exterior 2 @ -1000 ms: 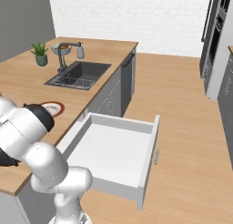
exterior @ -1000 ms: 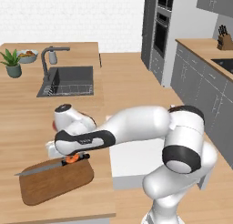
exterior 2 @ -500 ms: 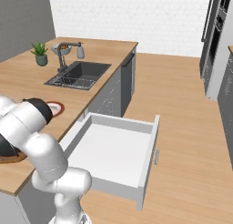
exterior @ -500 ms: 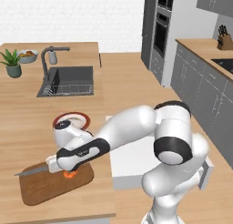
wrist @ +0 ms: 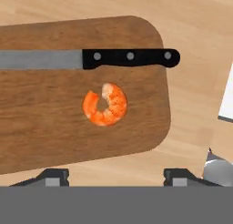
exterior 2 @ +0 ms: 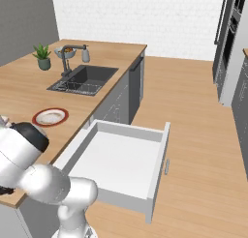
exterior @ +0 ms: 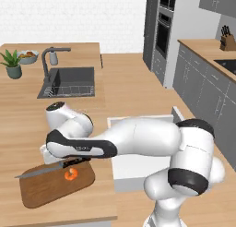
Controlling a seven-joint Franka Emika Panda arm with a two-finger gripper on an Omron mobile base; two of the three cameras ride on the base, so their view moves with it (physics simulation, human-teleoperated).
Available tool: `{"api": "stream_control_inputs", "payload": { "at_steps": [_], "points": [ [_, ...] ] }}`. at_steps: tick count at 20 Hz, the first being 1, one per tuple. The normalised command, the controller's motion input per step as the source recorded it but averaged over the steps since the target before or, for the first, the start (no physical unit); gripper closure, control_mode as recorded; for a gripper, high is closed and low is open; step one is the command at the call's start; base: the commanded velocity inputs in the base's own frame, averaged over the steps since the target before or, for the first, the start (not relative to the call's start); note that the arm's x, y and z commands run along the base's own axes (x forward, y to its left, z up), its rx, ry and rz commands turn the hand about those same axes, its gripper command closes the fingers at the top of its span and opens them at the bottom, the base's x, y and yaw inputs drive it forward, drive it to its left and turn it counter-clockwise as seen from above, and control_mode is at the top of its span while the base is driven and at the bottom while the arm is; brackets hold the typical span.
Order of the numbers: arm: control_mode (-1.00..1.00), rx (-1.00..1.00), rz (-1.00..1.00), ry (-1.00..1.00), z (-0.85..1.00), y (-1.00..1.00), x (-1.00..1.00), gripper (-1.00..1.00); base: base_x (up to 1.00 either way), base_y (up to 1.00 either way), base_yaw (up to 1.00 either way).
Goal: Pick up the knife from the drawer and place it on the cutting board. Then place the meat from the plate to the cutting board.
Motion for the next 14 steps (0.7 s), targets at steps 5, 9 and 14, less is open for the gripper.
{"api": "stream_control_inputs", "payload": {
  "at_steps": [5,9,14],
  "points": [
    [-1.00,0.34,0.00,-0.37,0.91,-1.00,-0.73,-1.00,0.00,0.00,0.00],
    [-1.00,0.31,0.00,-0.38,0.76,-1.00,-0.55,-1.00,0.00,0.00,0.00],
    [-1.00,0.30,0.00,-0.38,0.41,-1.00,-0.15,-1.00,0.00,0.00,0.00]
  ]
}}
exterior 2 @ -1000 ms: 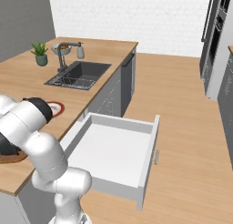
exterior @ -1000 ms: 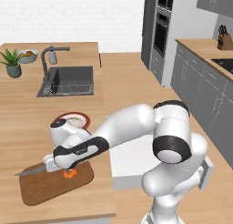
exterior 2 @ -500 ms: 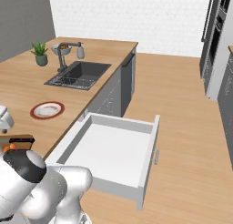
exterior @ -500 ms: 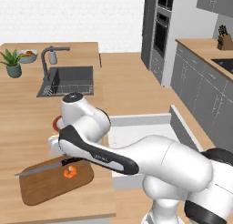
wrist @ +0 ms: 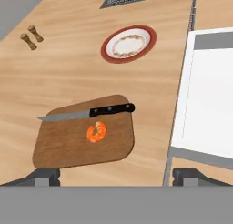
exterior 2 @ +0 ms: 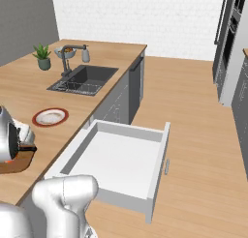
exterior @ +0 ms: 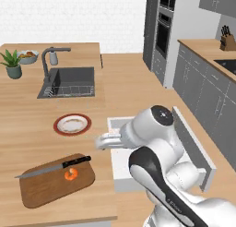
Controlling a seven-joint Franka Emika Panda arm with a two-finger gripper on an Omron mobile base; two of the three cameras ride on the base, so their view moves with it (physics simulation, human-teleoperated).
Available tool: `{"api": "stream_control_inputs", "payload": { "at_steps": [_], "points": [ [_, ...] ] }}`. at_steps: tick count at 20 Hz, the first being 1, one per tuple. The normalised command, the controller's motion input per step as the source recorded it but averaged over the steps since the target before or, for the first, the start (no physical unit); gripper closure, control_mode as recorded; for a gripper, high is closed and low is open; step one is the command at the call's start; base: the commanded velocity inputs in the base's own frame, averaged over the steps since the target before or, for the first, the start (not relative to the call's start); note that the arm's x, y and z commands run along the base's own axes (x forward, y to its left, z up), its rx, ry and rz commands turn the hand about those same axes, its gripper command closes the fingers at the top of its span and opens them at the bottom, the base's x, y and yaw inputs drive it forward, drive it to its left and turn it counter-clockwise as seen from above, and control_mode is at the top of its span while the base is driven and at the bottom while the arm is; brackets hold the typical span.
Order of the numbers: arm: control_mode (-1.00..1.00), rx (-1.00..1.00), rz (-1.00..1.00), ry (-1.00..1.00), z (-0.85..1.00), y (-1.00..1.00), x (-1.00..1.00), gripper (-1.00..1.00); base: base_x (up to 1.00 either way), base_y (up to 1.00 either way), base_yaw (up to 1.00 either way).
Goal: Pick up the knife from the drawer and place it on the cutting board. Then place the meat from the plate to the cutting board.
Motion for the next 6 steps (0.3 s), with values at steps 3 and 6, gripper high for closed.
{"api": "stream_control_inputs", "payload": {
  "at_steps": [3,6],
  "points": [
    [-1.00,0.26,-0.05,-0.16,0.00,-0.58,-0.14,-1.00,0.00,0.00,0.00],
    [-1.00,-0.02,0.00,0.00,0.00,0.00,0.00,-1.00,0.00,0.00,0.00]
  ]
}}
